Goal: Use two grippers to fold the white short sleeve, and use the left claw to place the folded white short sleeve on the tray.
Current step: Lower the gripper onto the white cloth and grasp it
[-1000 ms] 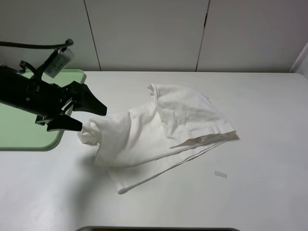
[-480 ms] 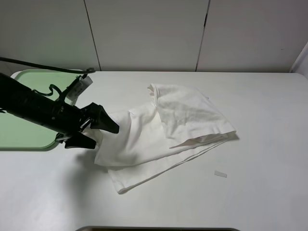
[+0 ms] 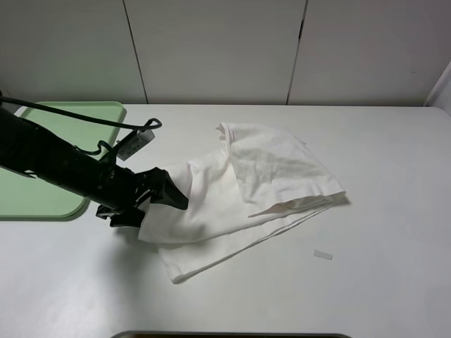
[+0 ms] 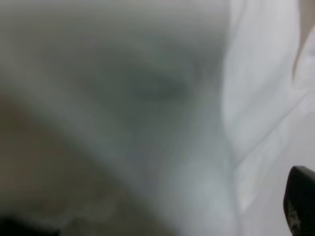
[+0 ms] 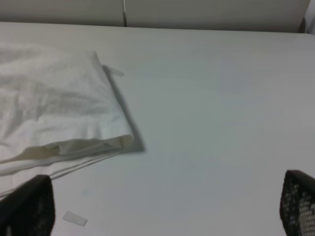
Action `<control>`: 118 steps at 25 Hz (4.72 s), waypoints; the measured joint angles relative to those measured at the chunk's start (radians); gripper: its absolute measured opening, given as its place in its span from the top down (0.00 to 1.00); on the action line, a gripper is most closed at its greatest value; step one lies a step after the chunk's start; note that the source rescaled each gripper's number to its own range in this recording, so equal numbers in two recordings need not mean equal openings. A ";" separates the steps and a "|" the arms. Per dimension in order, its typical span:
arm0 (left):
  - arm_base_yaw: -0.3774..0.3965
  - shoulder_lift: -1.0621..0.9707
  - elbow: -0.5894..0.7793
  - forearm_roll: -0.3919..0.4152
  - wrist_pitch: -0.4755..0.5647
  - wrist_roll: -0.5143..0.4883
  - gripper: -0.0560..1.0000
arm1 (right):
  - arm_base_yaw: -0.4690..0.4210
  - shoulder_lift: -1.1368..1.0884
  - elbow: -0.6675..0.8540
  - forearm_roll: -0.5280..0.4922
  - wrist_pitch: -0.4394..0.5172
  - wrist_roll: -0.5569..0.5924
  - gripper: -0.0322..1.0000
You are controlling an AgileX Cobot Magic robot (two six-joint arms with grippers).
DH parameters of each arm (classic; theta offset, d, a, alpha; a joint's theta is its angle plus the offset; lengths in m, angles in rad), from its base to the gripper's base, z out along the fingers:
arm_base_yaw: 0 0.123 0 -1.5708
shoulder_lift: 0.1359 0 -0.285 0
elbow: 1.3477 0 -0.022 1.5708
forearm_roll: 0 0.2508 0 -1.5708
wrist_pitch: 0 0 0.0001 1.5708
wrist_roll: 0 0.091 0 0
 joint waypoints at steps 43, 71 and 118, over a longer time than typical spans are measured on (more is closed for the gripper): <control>0.102 -0.205 -0.365 1.464 0.251 -1.110 0.90 | 0.000 0.000 0.000 0.000 0.000 0.000 0.00; 0.061 -0.243 -0.116 1.031 0.153 -0.708 0.86 | 0.000 0.000 0.000 0.000 0.000 0.000 0.00; 0.263 -0.275 0.150 0.985 -0.205 -0.826 0.04 | 0.000 0.000 0.000 0.000 0.000 0.000 0.00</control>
